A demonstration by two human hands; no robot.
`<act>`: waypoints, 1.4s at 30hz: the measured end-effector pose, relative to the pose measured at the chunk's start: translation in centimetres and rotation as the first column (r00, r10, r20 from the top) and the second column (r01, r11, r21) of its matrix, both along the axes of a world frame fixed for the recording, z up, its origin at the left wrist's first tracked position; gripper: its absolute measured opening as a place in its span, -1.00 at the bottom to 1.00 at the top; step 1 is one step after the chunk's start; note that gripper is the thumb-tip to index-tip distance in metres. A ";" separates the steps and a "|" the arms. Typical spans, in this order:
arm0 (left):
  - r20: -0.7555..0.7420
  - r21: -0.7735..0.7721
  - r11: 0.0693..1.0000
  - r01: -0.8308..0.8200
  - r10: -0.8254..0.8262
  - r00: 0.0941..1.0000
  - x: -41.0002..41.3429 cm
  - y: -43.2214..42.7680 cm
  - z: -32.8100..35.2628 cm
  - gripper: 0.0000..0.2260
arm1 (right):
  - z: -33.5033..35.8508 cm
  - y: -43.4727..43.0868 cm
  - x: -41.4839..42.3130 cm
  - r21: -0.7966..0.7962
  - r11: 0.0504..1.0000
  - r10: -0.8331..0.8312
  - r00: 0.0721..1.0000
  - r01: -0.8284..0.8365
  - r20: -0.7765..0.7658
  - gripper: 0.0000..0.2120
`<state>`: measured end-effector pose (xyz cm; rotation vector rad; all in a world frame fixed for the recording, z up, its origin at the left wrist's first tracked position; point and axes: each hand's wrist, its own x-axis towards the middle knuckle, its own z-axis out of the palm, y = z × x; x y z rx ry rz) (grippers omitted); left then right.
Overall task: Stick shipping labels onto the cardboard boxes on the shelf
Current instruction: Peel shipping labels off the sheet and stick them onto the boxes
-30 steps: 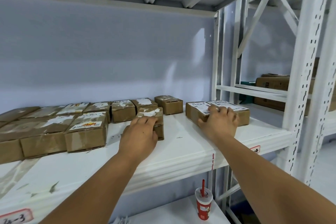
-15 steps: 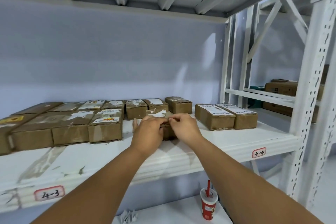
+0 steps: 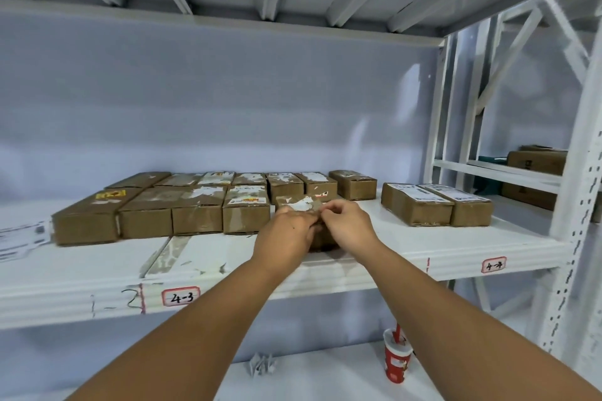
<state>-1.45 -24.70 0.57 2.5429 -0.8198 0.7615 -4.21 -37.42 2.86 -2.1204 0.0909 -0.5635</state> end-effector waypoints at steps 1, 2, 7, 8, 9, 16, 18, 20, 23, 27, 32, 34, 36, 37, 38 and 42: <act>-0.014 0.036 0.999 -0.004 0.005 1.000 -0.3 0.1 0.2 -0.74 | 0.2 0.3 -0.1 -0.068 0.997 -0.044 0.998 0.046 0.036 -0.82; -0.018 0.074 0.997 -0.009 0.011 1.000 -0.6 0.1 0.3 -0.68 | 0.3 0.6 -0.2 -0.147 0.983 -0.096 0.991 0.108 0.092 -0.82; 0.107 -0.040 0.989 -0.144 0.147 0.983 -2.7 2.7 1.4 -0.56 | 1.4 3.8 -1.0 -0.386 0.908 -0.041 0.952 0.162 0.303 -0.70; 0.125 -0.078 0.984 -0.160 0.169 0.978 -2.8 3.8 1.6 -0.62 | 1.6 4.7 -1.1 -0.405 0.902 -0.001 0.942 0.146 0.336 -0.69; 0.147 -0.104 0.979 -0.176 0.190 0.971 -2.9 5.0 1.8 -0.65 | 1.8 5.6 -1.1 -0.419 0.899 0.031 0.936 0.127 0.351 -0.70; 0.115 -0.213 0.900 -0.381 0.410 0.905 -3.1 15.3 3.0 -0.71 | 1.8 15.6 -0.2 -0.439 0.875 0.297 0.942 -0.204 0.154 -0.66; 0.074 -0.185 0.885 -0.427 0.446 0.892 -3.0 18.3 3.0 -0.71 | 1.5 18.7 0.1 -0.445 0.850 0.359 0.928 -0.283 0.097 -0.63; 0.043 -0.150 0.852 -0.501 0.512 0.858 -2.9 21.7 2.6 -0.74 | 1.2 21.8 0.4 -0.453 0.821 0.416 0.908 -0.348 0.056 -0.66; -0.025 -0.140 0.782 -0.607 0.610 0.792 -2.7 26.4 2.0 -0.76 | 0.7 25.8 0.9 -0.492 0.751 0.494 0.869 -0.441 -0.026 -0.76; -0.215 -0.100 0.700 -0.707 0.679 0.702 -1.4 32.7 0.4 -0.72 | -0.2 30.0 1.8 -0.473 0.696 0.578 0.813 -0.540 -0.077 -0.80; -0.363 -0.067 0.627 -0.776 0.709 0.605 0.9 36.1 -1.4 -0.46 | -0.9 34.2 3.7 -0.417 0.697 0.609 0.789 -0.583 -0.085 -0.78; -0.445 -0.074 0.603 -0.794 0.692 0.568 1.3 36.0 -1.3 -0.37 | -1.4 35.2 4.2 -0.402 0.697 0.617 0.782 -0.594 -0.087 -0.77; -0.415 -0.065 0.587 -0.807 0.720 0.557 1.6 36.0 -1.5 -0.49 | -1.7 35.4 4.7 -0.344 0.720 0.619 0.782 -0.603 -0.077 -0.78; -0.375 -0.068 0.584 -0.809 0.736 0.563 1.6 36.0 -1.4 -0.58 | -1.8 35.2 5.0 -0.285 0.739 0.619 0.782 -0.611 -0.070 -0.79; -0.343 -0.069 0.580 -0.812 0.751 0.565 1.6 36.0 -1.4 -0.64 | -1.8 35.0 5.2 -0.216 0.759 0.616 0.785 -0.614 -0.063 -0.79; -0.271 -0.009 0.592 -0.806 0.775 0.572 1.4 35.7 -1.2 -0.70 | -1.8 34.9 5.3 -0.077 0.787 0.613 0.790 -0.613 -0.020 -0.79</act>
